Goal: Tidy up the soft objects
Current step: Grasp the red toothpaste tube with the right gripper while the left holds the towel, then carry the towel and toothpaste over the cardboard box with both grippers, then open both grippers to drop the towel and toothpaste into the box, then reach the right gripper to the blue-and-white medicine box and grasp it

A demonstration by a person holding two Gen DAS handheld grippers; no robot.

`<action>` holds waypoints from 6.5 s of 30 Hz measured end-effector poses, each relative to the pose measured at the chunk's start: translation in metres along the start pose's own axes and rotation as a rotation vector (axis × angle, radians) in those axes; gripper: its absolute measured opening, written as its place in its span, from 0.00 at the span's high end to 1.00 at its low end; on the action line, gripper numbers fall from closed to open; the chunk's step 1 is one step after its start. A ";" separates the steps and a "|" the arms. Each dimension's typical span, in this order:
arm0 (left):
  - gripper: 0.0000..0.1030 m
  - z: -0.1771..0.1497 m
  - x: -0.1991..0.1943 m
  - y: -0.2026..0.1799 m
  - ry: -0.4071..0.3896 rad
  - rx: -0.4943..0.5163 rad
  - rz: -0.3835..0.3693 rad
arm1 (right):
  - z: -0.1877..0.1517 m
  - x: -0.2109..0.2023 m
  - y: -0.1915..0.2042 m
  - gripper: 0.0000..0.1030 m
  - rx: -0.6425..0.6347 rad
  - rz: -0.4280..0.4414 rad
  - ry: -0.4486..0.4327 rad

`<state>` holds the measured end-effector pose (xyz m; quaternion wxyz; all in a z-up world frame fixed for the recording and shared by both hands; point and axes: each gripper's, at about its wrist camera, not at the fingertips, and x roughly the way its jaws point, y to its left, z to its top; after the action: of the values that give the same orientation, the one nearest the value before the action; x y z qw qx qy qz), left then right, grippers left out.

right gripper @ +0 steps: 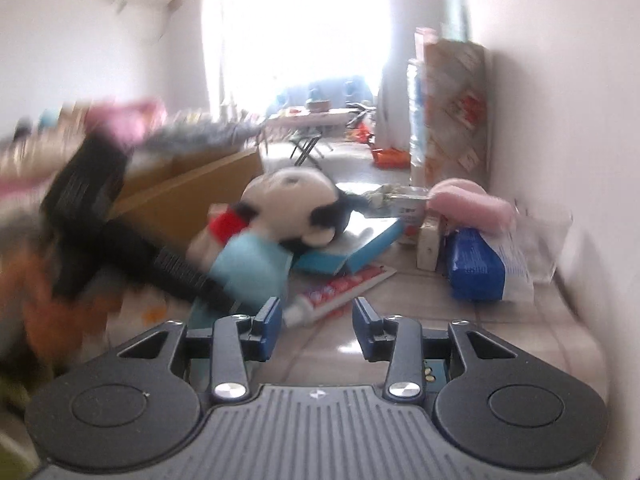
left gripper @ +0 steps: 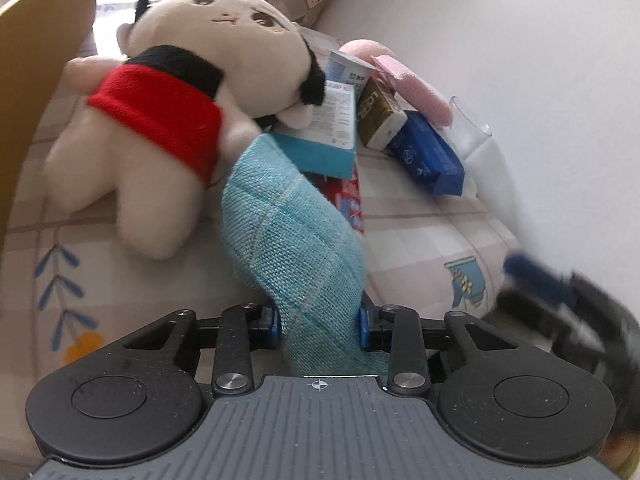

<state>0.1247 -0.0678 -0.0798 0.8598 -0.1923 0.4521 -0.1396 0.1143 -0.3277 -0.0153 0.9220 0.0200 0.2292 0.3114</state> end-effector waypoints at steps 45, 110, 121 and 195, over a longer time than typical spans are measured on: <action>0.69 -0.011 -0.018 0.025 -0.029 -0.003 -0.030 | 0.037 0.153 0.007 0.66 -0.023 -0.079 0.473; 0.71 0.214 -0.155 0.291 -0.046 -0.197 0.433 | 0.183 0.412 0.196 0.68 0.607 0.483 0.531; 0.67 0.228 -0.101 0.302 0.084 0.022 0.737 | 0.157 0.481 0.194 0.68 0.616 0.342 0.632; 0.12 0.016 -0.055 -0.048 -0.172 0.419 0.107 | -0.021 0.024 -0.092 0.31 0.846 0.190 -0.055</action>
<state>0.1041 -0.0841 -0.0096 0.9224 0.0035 0.3480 -0.1675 0.1736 -0.3898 -0.0603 0.8056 0.4256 0.3091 0.2728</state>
